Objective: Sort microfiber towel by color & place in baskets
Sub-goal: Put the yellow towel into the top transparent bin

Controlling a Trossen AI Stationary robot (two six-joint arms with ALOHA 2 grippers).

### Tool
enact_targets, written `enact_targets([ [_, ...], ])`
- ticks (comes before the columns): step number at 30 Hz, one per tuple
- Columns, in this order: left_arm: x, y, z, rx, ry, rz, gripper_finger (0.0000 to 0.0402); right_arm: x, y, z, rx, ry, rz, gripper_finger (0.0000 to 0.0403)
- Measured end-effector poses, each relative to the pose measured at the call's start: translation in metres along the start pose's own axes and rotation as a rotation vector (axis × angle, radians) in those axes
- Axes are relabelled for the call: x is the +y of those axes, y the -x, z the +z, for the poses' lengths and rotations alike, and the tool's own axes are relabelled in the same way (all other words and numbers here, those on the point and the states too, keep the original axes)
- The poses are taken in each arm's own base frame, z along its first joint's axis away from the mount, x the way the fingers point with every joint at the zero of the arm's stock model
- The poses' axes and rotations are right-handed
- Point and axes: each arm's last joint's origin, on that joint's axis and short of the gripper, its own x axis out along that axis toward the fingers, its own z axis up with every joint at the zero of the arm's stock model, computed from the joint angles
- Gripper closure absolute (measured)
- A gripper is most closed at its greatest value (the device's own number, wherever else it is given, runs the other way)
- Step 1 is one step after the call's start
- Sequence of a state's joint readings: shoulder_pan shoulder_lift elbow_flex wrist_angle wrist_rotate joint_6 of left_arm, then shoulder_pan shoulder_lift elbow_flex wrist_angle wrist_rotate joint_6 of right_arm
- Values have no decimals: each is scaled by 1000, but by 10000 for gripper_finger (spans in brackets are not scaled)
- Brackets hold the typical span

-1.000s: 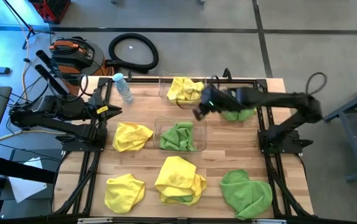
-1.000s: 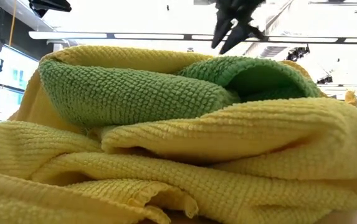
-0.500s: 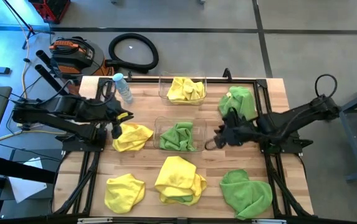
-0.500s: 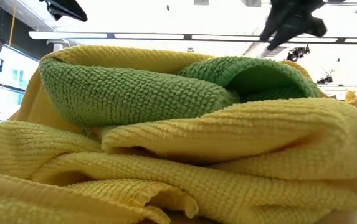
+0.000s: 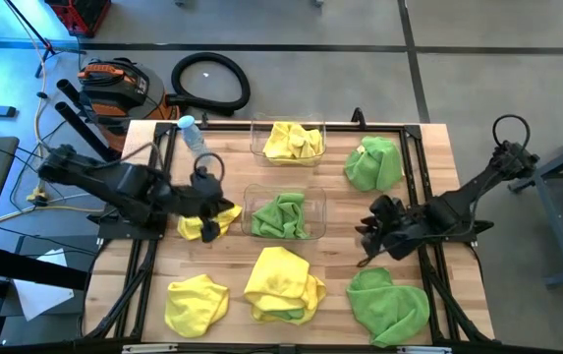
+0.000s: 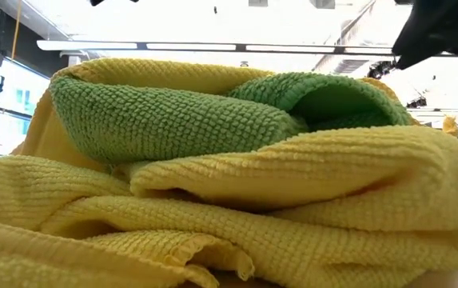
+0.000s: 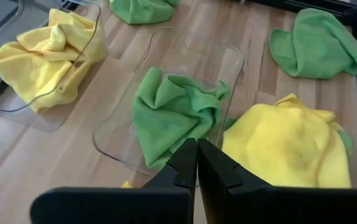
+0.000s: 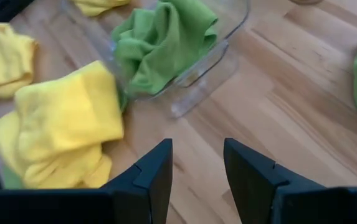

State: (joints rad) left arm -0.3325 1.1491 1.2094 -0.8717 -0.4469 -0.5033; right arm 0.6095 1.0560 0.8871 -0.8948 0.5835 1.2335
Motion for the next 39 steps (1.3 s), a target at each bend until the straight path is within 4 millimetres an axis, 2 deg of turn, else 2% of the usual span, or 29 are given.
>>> enact_targets([
  [4, -15, -9, 1, 25, 53, 32, 401, -2, 10, -5, 9, 36, 33, 265],
  [9, -24, -14, -6, 115, 140, 103, 401, -4, 16, -11, 21, 84, 36, 265],
  [15, -15, -10, -20, 250, 306, 231, 401, -4, 18, -14, 26, 113, 40, 265],
  [22, -7, -8, -24, 291, 339, 309, 396, -4, 18, -14, 25, 131, 40, 265],
  [26, 4, -6, -27, 325, 384, 411, 368, -4, 17, -14, 20, 131, 38, 265],
  [31, 15, -5, -30, 385, 434, 491, 308, -4, 17, -14, 18, 146, 37, 265],
  [35, 18, -7, -28, 408, 408, 489, 268, -4, 17, -13, -5, 150, 30, 265],
  [39, 22, -8, -26, 388, 360, 508, 250, -4, 17, -12, -34, 157, 20, 265],
])
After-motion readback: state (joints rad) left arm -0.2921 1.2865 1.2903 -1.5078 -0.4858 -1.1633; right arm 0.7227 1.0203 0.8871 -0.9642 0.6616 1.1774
